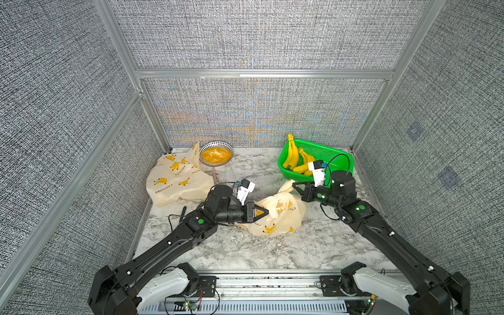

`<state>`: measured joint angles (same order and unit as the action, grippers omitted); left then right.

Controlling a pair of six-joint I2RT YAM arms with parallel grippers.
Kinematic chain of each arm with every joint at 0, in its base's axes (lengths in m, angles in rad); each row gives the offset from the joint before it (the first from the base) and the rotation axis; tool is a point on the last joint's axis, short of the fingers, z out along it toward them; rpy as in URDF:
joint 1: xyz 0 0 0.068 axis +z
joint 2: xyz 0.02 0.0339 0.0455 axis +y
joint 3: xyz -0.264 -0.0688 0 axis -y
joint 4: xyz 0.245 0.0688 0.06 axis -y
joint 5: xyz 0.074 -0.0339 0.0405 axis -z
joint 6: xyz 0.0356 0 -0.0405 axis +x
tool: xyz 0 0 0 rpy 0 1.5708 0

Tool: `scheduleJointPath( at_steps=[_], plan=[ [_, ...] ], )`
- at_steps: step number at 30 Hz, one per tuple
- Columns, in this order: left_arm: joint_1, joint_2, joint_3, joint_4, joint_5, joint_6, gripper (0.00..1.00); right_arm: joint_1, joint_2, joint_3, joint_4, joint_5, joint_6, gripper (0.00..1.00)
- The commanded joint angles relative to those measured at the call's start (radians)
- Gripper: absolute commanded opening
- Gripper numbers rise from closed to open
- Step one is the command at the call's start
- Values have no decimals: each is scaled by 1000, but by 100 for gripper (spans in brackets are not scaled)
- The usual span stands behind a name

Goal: Place the banana into a plastic bag & tie a knot
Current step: Tie the plastic bag at the center of the board.

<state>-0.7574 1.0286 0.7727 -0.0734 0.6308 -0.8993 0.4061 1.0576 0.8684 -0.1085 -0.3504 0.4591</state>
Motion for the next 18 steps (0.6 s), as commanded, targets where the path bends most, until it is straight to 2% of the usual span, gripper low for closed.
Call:
scheduleJointPath(
  at_steps=[1,9,18],
  plan=[
    [0,-18,-4,2,25,-4,0,-1,2,21,-9,146,15,0],
    [1,-52,3,-66,3,30,0,-40,17,90,-72,260,9,0],
    [38,-91,-28,-152,-16,78,0,-138,-5,108,-85,251,10,0]
  ],
)
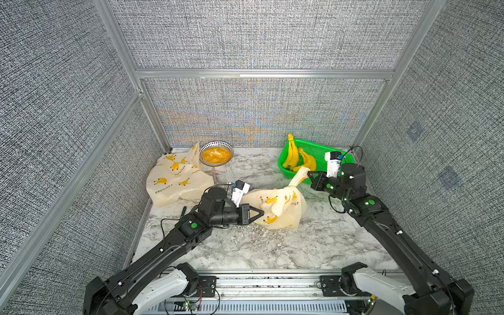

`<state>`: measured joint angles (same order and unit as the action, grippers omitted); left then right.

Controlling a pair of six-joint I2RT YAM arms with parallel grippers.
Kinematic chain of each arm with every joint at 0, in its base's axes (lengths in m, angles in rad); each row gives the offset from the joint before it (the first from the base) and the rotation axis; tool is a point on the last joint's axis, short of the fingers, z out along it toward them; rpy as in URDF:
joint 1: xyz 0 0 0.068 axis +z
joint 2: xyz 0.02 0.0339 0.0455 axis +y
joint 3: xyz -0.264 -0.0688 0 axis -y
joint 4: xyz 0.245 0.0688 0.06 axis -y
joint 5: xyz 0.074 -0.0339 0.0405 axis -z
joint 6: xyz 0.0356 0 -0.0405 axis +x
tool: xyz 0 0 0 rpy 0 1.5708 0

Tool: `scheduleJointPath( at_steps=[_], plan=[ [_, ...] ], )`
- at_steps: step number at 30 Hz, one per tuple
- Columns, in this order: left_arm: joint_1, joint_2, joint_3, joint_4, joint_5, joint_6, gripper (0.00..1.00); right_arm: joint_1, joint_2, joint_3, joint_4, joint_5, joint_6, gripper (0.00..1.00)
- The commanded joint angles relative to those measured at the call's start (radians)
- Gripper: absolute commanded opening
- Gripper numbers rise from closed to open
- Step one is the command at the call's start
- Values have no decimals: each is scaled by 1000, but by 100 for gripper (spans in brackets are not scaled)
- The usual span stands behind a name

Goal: Place the banana into a plastic bag & tie a knot
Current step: Tie the plastic bag at the center of the board.

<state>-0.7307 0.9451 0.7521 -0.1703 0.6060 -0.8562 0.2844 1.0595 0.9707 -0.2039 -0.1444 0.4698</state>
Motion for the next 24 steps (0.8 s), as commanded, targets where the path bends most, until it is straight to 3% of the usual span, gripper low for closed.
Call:
scheduleJointPath(
  at_steps=[1,7,8,10,12,15,20,24],
  plan=[
    [22,-11,-12,-67,10,41,0,-28,-14,5,9,39,1,0],
    [59,-13,7,-115,-12,82,0,-71,-6,22,23,-71,1,0],
    [59,2,28,-135,-14,98,7,-70,2,19,25,-100,5,0],
    [57,55,81,-154,44,144,33,-64,7,-11,46,-148,21,0],
    [33,104,127,-146,84,150,39,-52,0,-51,76,-172,40,0],
    [-65,124,193,-154,15,141,57,-30,-8,-84,95,-191,53,0],
    [-116,141,229,-181,-20,110,64,-21,-12,-110,109,-199,61,0],
    [-132,188,210,-111,38,51,65,-18,-9,-115,118,-206,62,0]
  ],
)
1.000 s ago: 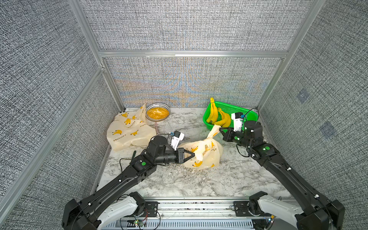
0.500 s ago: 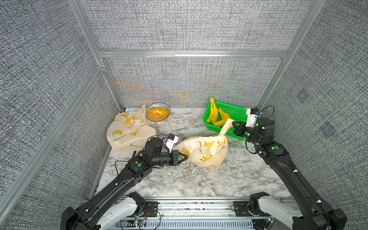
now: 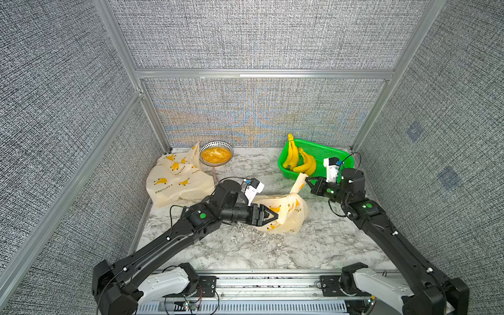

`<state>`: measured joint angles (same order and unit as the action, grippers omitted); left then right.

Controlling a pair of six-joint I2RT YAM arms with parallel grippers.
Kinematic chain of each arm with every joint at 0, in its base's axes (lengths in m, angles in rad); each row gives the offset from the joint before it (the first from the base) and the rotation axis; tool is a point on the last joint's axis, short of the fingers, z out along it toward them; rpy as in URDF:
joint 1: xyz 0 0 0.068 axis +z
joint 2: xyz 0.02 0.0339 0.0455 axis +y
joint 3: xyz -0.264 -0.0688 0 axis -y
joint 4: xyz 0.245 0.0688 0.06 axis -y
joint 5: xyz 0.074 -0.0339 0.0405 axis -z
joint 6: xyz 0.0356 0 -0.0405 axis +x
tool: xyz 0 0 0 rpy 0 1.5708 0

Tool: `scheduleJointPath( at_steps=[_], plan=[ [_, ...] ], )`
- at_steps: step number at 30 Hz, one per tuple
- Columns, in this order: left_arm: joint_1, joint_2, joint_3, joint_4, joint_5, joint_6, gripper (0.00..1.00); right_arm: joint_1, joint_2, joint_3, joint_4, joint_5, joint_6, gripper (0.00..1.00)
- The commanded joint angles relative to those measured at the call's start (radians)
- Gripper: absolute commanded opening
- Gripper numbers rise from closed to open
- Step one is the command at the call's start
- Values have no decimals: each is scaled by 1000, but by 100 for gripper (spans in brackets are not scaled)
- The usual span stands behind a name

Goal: Place the banana into a plastic bag & tie a knot
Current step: Tie the plastic bag at the center of the board.

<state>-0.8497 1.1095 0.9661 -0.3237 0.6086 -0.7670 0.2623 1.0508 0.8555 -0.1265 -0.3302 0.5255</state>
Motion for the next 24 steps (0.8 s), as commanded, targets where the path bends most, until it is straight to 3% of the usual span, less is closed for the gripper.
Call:
scheduleJointPath(
  at_steps=[1,12,19,20,21,23,24],
  plan=[
    [-25,37,-2,50,33,-41,65,4,1,0,41,-20,4,0],
    [-66,185,-7,192,25,-112,71,7,5,-7,59,-43,13,0],
    [-65,253,-3,227,-30,-137,66,11,0,-13,63,-57,11,0],
    [-62,256,2,224,-41,-139,60,9,-1,-15,64,-55,10,0],
    [-60,255,5,220,-52,-141,48,9,-3,-15,64,-55,8,0],
    [-55,240,6,215,-69,-155,3,10,-4,-15,60,-42,5,0],
    [-51,228,12,202,-69,-154,0,8,-5,-13,57,-32,3,0]
  ],
)
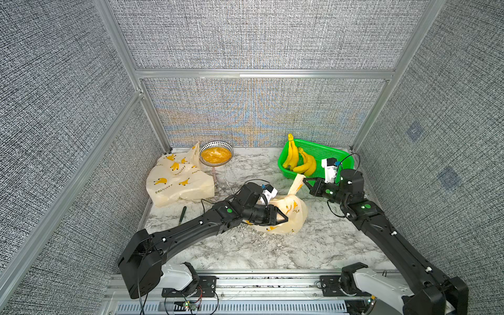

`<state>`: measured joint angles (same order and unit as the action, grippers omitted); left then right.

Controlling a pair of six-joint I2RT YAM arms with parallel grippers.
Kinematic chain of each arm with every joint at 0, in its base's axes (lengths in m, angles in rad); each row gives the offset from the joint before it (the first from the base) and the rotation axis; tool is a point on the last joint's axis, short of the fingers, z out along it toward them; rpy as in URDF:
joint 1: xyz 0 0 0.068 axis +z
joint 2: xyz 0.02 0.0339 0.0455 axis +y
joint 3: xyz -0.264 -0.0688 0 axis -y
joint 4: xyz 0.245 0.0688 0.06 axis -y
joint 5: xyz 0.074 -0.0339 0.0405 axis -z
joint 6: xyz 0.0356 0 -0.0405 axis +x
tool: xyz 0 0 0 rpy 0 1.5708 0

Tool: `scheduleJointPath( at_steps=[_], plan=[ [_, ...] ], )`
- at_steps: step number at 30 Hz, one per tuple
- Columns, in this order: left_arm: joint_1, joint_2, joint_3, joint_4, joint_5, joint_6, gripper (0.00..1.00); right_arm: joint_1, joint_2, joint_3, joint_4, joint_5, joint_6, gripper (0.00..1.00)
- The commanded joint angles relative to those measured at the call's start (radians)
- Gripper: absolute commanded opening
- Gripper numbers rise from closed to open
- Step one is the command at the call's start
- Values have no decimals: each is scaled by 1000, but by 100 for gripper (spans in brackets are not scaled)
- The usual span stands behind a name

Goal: Place the banana into a plastic bag & tie a knot
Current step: Tie the plastic bag at the center of the board.

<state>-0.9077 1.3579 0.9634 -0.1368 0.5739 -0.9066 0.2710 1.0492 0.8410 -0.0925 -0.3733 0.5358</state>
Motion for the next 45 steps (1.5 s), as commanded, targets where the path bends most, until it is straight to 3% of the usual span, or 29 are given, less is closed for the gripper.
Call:
scheduleJointPath(
  at_steps=[1,6,10,15,23,28,31,34,38,45],
  plan=[
    [7,-32,23,5,-28,-9,0,-1,-3,4,20,24,-8,0],
    [21,-127,125,-160,-1,54,0,-24,-22,46,-7,159,-21,0],
    [81,-231,191,-316,-39,111,0,-119,8,99,-39,179,-37,0],
    [246,-321,279,-440,19,182,0,-240,54,157,-19,117,-22,0],
    [420,-240,491,-570,83,313,0,-303,84,288,-19,41,-4,0],
    [440,-193,479,-494,179,294,0,-237,147,269,53,-205,-26,0],
    [440,-195,442,-450,184,292,0,-156,172,161,197,-349,5,33],
    [441,-171,469,-445,207,294,0,-54,221,116,226,-391,-27,54],
    [441,-135,500,-453,240,310,0,2,286,69,239,-422,-81,71],
    [441,-113,345,-315,335,295,0,-58,304,17,241,-340,-63,78]
  ],
)
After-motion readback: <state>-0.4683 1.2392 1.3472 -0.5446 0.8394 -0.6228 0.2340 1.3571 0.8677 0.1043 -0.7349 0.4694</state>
